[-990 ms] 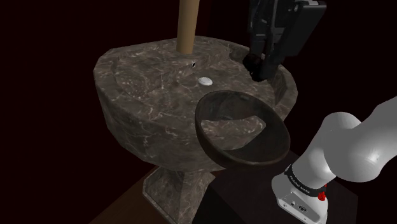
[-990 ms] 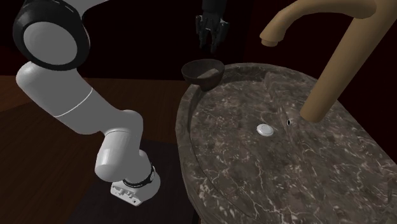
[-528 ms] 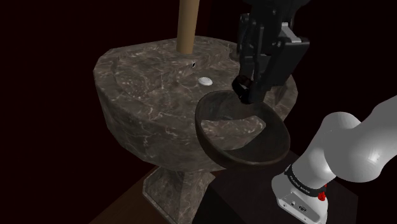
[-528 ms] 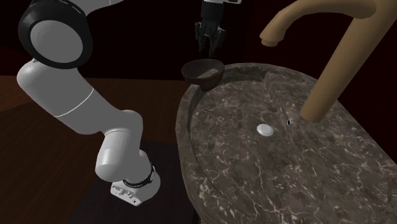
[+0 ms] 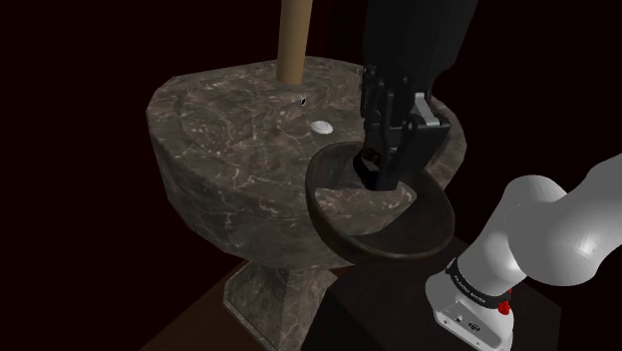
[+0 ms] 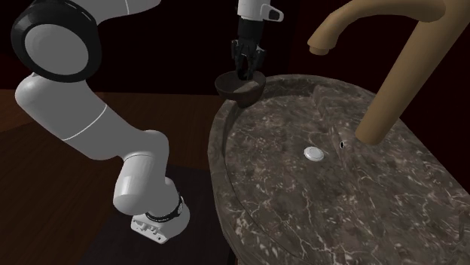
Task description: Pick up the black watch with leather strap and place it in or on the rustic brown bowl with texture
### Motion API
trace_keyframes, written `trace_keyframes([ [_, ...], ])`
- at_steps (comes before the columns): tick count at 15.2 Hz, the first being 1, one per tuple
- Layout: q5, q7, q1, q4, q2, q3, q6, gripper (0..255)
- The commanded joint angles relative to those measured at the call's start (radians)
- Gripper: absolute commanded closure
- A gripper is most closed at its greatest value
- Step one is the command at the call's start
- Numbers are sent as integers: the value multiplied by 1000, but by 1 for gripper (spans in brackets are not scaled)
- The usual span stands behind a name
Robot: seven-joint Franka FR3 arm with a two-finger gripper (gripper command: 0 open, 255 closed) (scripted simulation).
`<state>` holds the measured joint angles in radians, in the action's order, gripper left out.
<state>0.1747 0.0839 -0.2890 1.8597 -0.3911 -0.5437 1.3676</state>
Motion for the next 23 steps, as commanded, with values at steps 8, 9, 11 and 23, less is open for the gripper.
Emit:
trace_keyframes([
  [8,1,0,0,8,-1,-1,8,0],
  [9,1,0,0,8,-1,-1,8,0],
  [11,1,0,0,8,-1,-1,8,0],
  [23,-28,-32,13,-189,79,-17,-115,0],
])
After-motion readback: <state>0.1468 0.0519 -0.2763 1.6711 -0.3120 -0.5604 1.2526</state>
